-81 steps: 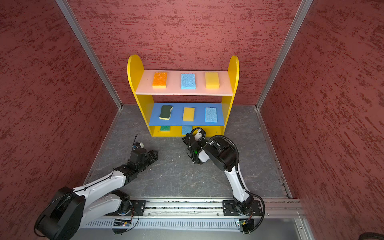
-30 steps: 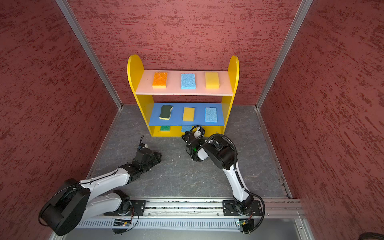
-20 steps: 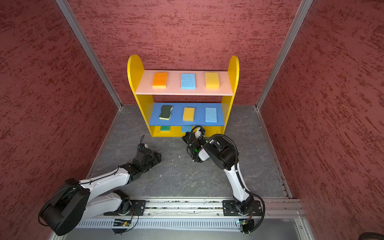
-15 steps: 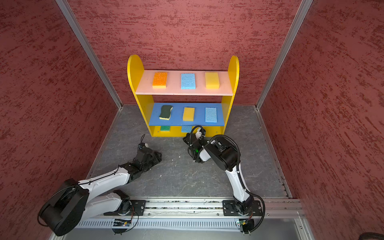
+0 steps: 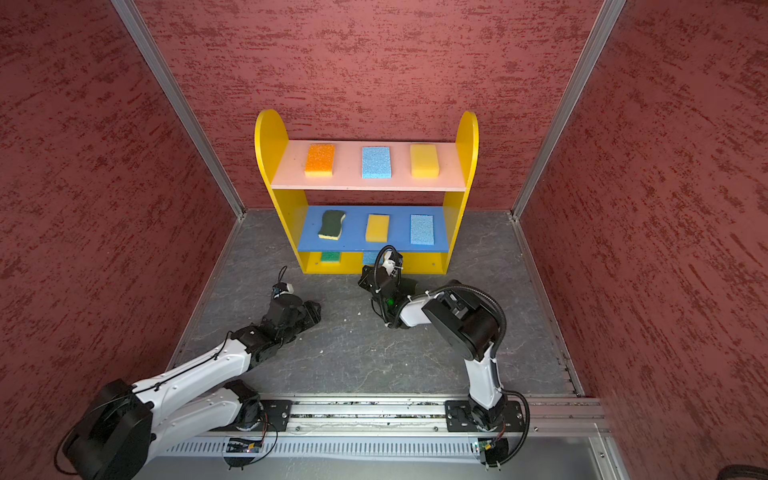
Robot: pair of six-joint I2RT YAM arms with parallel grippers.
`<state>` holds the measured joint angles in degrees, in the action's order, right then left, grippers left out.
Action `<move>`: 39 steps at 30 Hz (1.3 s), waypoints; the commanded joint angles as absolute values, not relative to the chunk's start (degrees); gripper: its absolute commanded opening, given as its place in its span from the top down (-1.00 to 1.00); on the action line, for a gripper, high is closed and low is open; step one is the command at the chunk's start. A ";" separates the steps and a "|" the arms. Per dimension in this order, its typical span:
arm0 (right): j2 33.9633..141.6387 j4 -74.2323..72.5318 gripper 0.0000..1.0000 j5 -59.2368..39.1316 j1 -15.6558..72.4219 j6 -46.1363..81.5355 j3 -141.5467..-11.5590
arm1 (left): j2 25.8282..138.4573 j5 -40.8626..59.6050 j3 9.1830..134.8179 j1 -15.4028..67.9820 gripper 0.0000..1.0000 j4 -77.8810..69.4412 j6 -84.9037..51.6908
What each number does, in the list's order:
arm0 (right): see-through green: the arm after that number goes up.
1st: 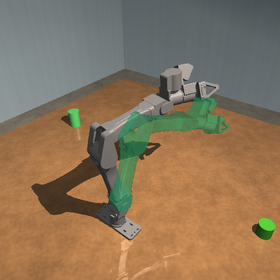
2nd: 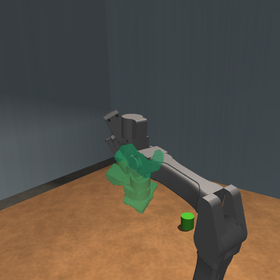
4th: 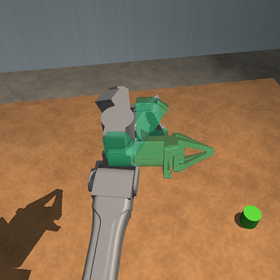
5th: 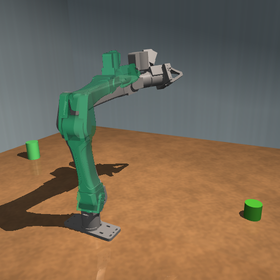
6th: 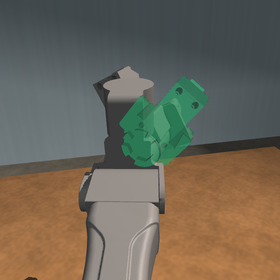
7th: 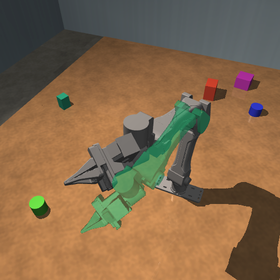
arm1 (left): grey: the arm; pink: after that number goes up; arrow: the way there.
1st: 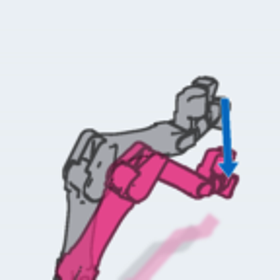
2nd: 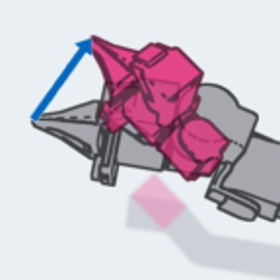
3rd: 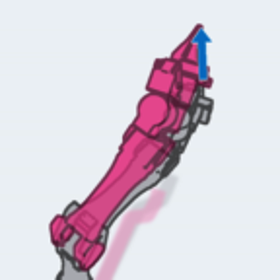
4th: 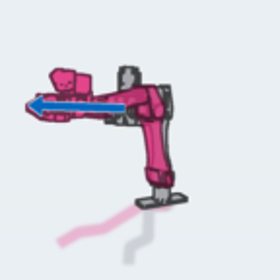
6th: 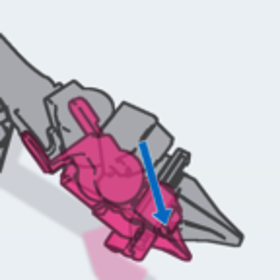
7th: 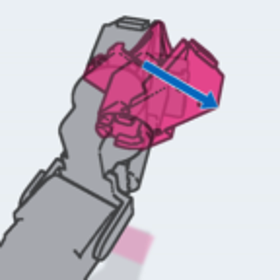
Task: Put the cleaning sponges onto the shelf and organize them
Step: 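Withdraw the right gripper from the shelf base toward the robot and open it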
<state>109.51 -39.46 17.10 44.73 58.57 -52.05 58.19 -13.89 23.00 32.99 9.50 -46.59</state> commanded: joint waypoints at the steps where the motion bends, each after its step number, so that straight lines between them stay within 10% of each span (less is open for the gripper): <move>1: 106.92 -37.36 0.50 16.98 45.83 57.54 -49.28 | 57.35 -15.97 24.84 34.32 -0.35 13.89 -46.02; 39: 63.39 7.83 -0.76 32.84 53.35 58.35 -28.22 | 54.39 -28.73 32.24 48.78 -0.37 26.72 -50.83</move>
